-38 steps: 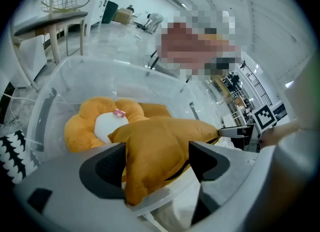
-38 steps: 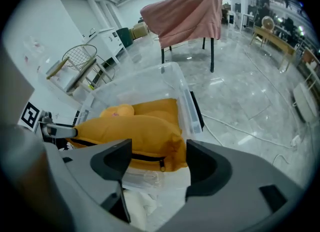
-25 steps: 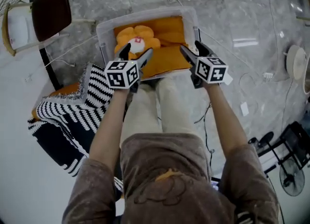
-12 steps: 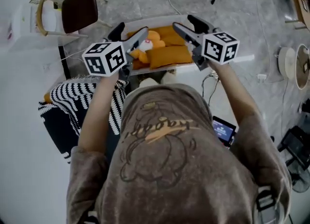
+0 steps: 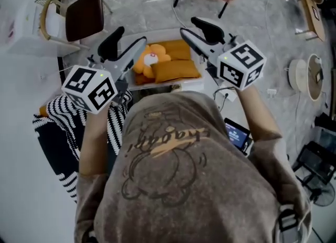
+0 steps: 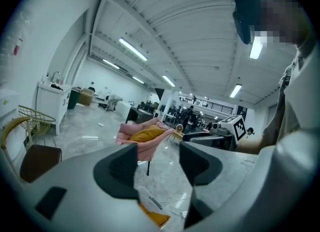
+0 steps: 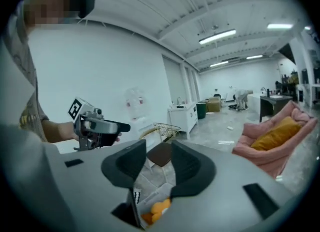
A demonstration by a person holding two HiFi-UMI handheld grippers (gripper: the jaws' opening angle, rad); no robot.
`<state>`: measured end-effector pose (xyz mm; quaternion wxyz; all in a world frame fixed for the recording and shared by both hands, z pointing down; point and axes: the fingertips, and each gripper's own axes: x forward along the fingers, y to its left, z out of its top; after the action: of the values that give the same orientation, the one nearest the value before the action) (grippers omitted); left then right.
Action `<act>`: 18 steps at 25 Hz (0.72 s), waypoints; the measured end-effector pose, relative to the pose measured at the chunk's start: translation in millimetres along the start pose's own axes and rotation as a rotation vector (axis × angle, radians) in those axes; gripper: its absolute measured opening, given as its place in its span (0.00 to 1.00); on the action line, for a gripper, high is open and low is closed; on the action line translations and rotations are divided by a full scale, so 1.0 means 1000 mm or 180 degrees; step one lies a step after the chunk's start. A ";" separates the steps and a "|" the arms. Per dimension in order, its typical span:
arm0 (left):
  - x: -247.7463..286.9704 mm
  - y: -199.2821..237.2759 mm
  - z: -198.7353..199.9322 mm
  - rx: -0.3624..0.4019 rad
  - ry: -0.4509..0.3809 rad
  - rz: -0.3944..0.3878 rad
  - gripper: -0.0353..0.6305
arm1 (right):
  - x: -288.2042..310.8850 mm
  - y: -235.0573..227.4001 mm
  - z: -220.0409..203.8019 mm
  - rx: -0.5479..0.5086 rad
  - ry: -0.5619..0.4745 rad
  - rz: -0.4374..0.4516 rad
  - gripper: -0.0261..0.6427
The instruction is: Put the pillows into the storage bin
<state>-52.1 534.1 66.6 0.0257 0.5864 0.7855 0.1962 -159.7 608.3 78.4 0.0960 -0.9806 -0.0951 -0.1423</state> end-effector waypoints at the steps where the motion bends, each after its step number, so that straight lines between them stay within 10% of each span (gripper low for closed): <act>1: -0.005 0.000 0.003 -0.0018 -0.0066 -0.0007 0.36 | -0.001 0.007 0.004 -0.0080 -0.0026 0.0026 0.23; 4: -0.013 0.007 0.004 0.0001 -0.0281 0.0033 0.08 | -0.002 0.027 0.009 -0.0140 -0.0192 0.0172 0.04; 18: -0.018 0.025 -0.019 0.0418 -0.0472 0.0188 0.06 | 0.000 0.010 -0.023 -0.0075 -0.0701 -0.0463 0.04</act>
<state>-28.7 518.3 89.1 0.0396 0.6227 0.7749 0.1010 -163.9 593.4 98.5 0.0630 -0.9818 -0.1742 -0.0415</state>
